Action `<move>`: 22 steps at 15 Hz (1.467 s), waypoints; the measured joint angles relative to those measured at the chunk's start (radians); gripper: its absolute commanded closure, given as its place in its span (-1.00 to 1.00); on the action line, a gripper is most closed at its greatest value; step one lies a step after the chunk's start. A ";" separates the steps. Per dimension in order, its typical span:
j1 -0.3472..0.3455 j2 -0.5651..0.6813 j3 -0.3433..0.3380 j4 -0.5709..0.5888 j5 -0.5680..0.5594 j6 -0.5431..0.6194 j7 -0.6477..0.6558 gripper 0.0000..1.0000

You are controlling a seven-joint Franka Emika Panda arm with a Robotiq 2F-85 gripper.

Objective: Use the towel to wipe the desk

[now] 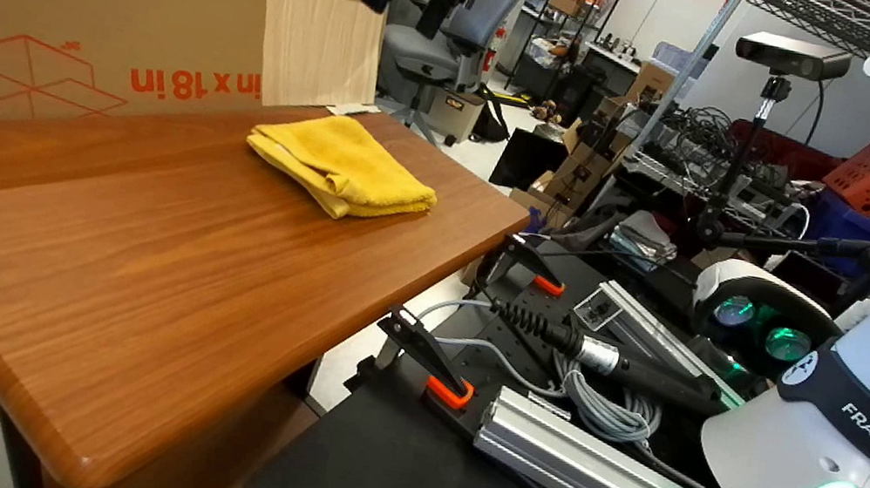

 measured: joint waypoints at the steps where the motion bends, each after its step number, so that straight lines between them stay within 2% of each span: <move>1: 0.003 0.047 0.016 0.016 -0.005 0.031 0.039 -1.00; 4: 0.008 0.190 0.037 0.081 -0.061 0.087 0.165 -1.00; 6: 0.009 0.285 0.032 0.136 -0.114 0.102 0.261 -1.00; 9: 0.008 0.379 0.015 0.195 -0.125 0.102 0.336 -1.00; 15: 0.004 0.478 -0.024 0.245 -0.125 0.101 0.402 -1.00; 22: 0.014 0.553 -0.029 0.293 -0.135 0.098 0.447 -1.00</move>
